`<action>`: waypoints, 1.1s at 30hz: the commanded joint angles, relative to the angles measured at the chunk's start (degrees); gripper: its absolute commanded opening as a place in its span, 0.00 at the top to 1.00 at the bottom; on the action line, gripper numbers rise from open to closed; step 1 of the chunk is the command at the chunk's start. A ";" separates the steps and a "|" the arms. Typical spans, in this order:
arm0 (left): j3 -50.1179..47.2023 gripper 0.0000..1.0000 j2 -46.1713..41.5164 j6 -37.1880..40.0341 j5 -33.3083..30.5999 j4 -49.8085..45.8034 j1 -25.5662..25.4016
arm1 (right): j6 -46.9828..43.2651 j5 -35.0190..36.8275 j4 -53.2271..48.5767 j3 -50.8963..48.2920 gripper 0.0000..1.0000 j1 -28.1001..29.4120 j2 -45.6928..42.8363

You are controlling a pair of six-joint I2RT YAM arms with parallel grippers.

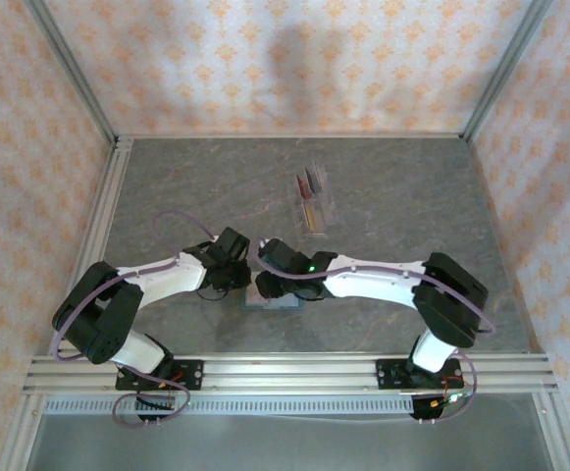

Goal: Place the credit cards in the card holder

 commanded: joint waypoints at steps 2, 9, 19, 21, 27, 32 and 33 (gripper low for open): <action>-1.60 0.82 1.74 -0.03 2.71 -1.20 -1.69 | -1.56 3.44 -5.64 2.11 0.55 -0.96 0.47; -2.02 0.82 1.47 0.06 2.66 -1.17 -1.69 | -2.60 6.96 -9.78 6.54 0.54 -1.05 6.79; -1.96 0.82 1.47 0.15 2.79 -1.19 -1.67 | -1.12 11.39 -11.33 6.08 0.53 -1.07 11.30; -1.99 0.82 1.46 0.07 2.76 -1.15 -1.70 | -0.64 11.23 -11.05 5.60 0.53 -1.06 12.03; -1.95 0.82 1.65 0.06 2.71 -1.08 -1.69 | 1.27 10.78 -9.12 3.86 0.54 -0.80 14.52; -2.02 0.82 1.74 -0.02 2.79 -0.92 -1.69 | 2.04 10.41 -7.80 3.32 0.68 -0.10 14.95; -2.18 0.82 1.74 -0.11 2.74 -0.91 -1.74 | 2.05 10.54 -7.95 3.47 0.69 -0.01 14.73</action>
